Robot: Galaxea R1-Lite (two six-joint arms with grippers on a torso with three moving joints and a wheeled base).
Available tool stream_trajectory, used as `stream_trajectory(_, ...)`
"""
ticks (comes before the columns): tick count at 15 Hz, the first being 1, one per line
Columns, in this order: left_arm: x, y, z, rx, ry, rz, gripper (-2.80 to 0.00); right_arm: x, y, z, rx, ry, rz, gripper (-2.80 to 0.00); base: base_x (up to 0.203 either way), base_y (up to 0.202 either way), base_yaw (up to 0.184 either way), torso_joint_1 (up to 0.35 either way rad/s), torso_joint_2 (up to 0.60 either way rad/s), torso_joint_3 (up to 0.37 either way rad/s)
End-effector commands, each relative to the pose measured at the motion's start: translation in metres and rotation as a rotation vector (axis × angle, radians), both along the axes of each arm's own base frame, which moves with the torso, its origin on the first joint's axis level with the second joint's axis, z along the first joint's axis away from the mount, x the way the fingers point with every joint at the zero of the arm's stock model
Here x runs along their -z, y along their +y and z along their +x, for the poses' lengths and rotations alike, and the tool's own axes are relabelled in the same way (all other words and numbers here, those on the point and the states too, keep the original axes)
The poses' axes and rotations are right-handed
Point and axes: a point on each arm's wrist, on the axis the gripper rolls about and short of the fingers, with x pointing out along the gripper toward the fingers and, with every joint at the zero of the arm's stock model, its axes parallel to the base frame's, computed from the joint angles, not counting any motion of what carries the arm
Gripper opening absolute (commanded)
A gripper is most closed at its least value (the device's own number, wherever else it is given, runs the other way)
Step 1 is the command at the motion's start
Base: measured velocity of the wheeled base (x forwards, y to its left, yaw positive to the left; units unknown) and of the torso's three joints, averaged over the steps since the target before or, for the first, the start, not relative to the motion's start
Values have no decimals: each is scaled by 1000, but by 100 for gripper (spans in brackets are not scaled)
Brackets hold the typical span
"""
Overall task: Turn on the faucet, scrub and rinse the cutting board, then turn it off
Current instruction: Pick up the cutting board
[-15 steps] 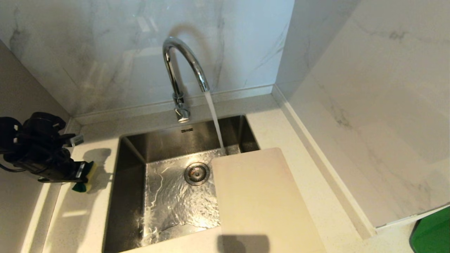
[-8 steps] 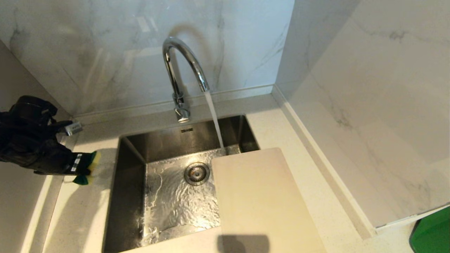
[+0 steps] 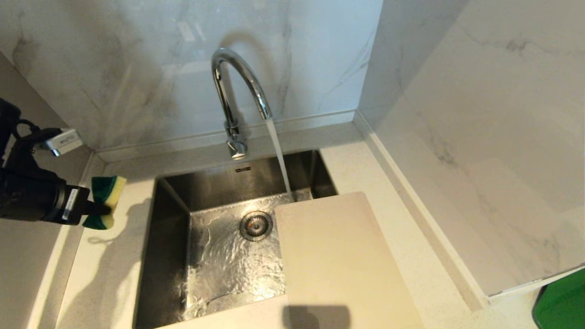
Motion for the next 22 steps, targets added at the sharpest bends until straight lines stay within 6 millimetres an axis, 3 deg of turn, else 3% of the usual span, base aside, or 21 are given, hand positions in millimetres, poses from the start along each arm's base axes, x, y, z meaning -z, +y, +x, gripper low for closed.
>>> stream_trajectory(1, -21, 0, -52, 12, -118, -8, -280, 0, 0, 0, 1, 2, 1, -280, 0, 0, 0, 0, 0, 0)
stream_trajectory(7, -26, 6, -147, 17, -314, -21, -280, 0, 0, 0, 1, 1, 1, -280, 0, 0, 0, 0, 0, 0)
stream_trajectory(11, 15, 9, -191, 55, -321, 21, -280, 0, 0, 0, 1, 1, 1, -280, 0, 0, 0, 0, 0, 0)
stream_trajectory(16, 77, 10, -211, 78, -302, 69, -280, 0, 0, 0, 1, 1, 1, -280, 0, 0, 0, 0, 0, 0)
stream_trajectory(22, 126, 11, -213, 57, -379, 70, -280, 0, 0, 0, 1, 2, 1, -280, 0, 0, 0, 0, 0, 0)
